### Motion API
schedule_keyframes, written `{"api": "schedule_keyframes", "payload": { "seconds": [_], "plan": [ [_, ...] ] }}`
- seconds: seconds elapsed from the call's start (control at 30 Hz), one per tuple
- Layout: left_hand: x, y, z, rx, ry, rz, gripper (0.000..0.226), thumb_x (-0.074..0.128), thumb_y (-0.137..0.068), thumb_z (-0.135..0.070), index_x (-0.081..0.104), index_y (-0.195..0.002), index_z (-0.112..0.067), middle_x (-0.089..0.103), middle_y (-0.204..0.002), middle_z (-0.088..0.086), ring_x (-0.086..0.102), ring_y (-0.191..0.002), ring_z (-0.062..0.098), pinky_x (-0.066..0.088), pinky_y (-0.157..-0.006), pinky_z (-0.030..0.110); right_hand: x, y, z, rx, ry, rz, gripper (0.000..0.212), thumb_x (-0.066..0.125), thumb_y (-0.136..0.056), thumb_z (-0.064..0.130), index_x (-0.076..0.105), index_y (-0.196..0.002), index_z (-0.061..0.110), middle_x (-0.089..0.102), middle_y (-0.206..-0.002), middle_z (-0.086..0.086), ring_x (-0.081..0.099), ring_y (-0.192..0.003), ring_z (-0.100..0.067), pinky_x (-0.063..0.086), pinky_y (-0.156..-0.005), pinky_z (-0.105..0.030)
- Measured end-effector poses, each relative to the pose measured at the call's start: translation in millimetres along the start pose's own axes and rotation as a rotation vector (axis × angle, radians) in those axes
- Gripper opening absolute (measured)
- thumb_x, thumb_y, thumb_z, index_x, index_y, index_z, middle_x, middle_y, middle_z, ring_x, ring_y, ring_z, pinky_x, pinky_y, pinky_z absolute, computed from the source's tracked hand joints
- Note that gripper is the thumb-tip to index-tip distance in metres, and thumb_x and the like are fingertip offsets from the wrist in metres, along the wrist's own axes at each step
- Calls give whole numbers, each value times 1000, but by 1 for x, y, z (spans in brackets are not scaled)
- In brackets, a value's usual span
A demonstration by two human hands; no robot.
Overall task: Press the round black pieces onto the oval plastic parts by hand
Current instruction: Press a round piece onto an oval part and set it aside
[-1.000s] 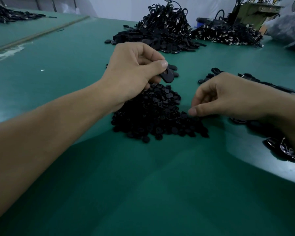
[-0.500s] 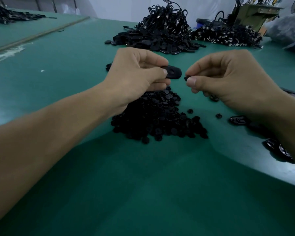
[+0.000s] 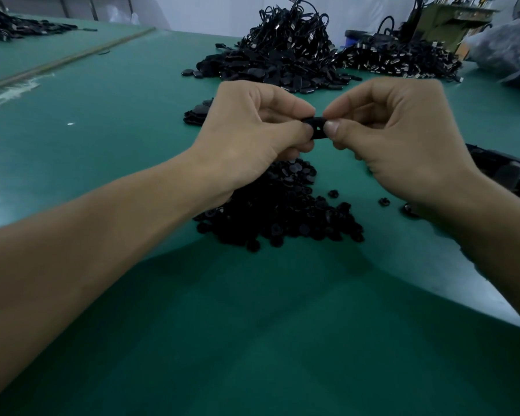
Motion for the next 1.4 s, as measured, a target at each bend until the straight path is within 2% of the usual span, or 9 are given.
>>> {"api": "schedule_keyframes", "payload": {
  "seconds": [0.07, 0.27, 0.4, 0.57, 0.77, 0.87, 1.1, 1.27, 1.4],
  "plan": [
    [0, 0, 0, 14, -10, 0, 14, 77, -83, 0, 72, -87, -12, 77, -78, 7, 76, -74, 18, 59, -68, 24, -1, 0, 1, -1, 14, -14, 16, 76, -88, 16, 66, -84, 28, 72, -76, 2, 69, -70, -6, 49, -61, -18],
    [0, 1, -1, 50, -66, 21, 14, 76, -84, 1, 73, -90, -11, 77, -79, 7, 76, -76, 19, 60, -71, 27, -2, 1, 3, -8, 75, -1, 28, 76, -87, 14, 53, -83, 29, 71, -84, -2, 72, -78, -17, 60, -77, -44],
    [1, 1, -2, 104, -152, 21, 18, 75, -83, 3, 73, -88, -15, 77, -77, 4, 76, -74, 15, 62, -71, 28, -1, 2, 6, -25, 137, -9, 32, 76, -86, 15, 49, -79, 30, 70, -86, -6, 70, -82, -24, 58, -74, -47],
    [1, 0, -2, 144, -245, 10, 20, 74, -85, -1, 73, -89, -20, 77, -78, -1, 75, -72, 12, 62, -75, 30, 4, 3, 9, -29, 232, -66, 36, 78, -84, 15, 46, -73, 28, 70, -83, -3, 69, -80, -21, 59, -68, -38],
    [5, 2, -1, 226, -373, -27, 19, 73, -85, -10, 68, -86, -29, 73, -81, -11, 70, -74, -2, 53, -69, 14, 7, 5, 8, 3, 148, -102, 39, 78, -84, 9, 47, -64, 24, 71, -71, -2, 72, -66, -6, 59, -59, -30],
    [5, 1, 0, 247, -429, -76, 17, 75, -84, -17, 66, -84, -31, 72, -80, -10, 68, -73, -1, 53, -68, 14, 9, 5, 8, 11, 36, -79, 39, 74, -86, 3, 49, -63, 23, 71, -68, -5, 73, -62, -9, 62, -64, -35],
    [-1, -3, 5, 241, -472, -84, 21, 77, -85, -20, 62, -84, -35, 71, -85, -9, 68, -78, 4, 54, -71, 17, 12, 5, 9, -13, 9, 17, 28, 71, -86, 9, 53, -73, 26, 72, -68, -5, 74, -69, -17, 62, -70, -46],
    [-2, -4, 5, 190, -358, -18, 20, 72, -84, -16, 62, -91, -32, 75, -78, -11, 69, -71, 3, 54, -68, 22, 7, 2, 2, -24, 76, -5, 22, 76, -86, 14, 59, -89, 28, 72, -78, 4, 71, -72, -4, 60, -71, -28],
    [-2, -4, 4, 152, -248, 45, 22, 73, -85, -12, 62, -93, -29, 75, -74, -9, 66, -66, 7, 56, -71, 31, 6, 0, -6, 37, 52, 82, 13, 76, -89, 24, 72, -100, 29, 73, -86, 10, 69, -77, 0, 53, -71, -18]
  ]
}}
Point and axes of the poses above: each hand's wrist, its own y-axis away from the middle knuckle, its own x-axis out of the palm, z = x × y, the point moved 1 cm from there along -y, towards the middle knuckle
